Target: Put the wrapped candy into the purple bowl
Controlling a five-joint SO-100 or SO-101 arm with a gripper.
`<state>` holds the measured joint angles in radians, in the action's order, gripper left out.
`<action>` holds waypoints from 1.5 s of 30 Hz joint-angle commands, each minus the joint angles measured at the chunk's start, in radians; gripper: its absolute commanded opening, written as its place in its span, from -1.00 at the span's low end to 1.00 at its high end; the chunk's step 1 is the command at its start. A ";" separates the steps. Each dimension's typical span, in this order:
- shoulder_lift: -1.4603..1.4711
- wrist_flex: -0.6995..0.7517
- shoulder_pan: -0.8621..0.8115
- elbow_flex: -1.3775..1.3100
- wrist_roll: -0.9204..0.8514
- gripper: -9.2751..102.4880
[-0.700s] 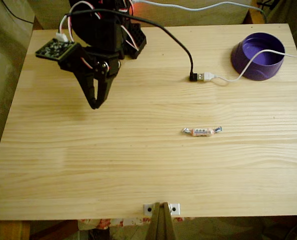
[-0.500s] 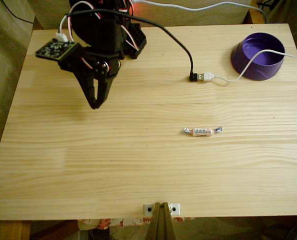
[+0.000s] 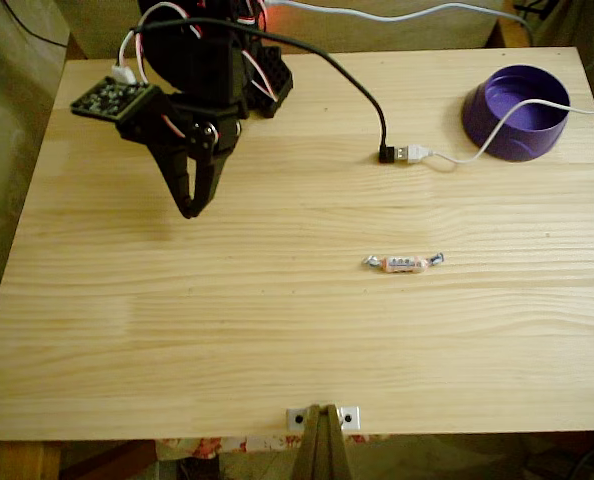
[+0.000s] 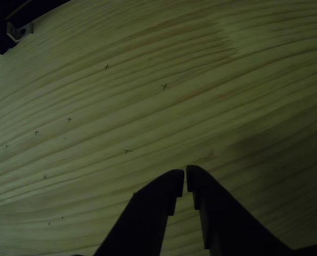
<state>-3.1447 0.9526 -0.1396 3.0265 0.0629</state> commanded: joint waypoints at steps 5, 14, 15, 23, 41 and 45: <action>-0.011 -0.018 -0.009 -0.021 0.006 -0.85; -0.011 -0.018 -0.009 -0.021 0.006 -0.85; -0.011 -0.018 -0.009 -0.021 0.006 -0.85; -0.011 -0.018 -0.009 -0.021 0.006 -0.85; -0.011 -0.018 0.032 -0.021 -0.041 -0.81; -0.011 -0.018 0.032 -0.021 -0.035 -0.85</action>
<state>-3.1447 0.9526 -0.1089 3.0265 0.0230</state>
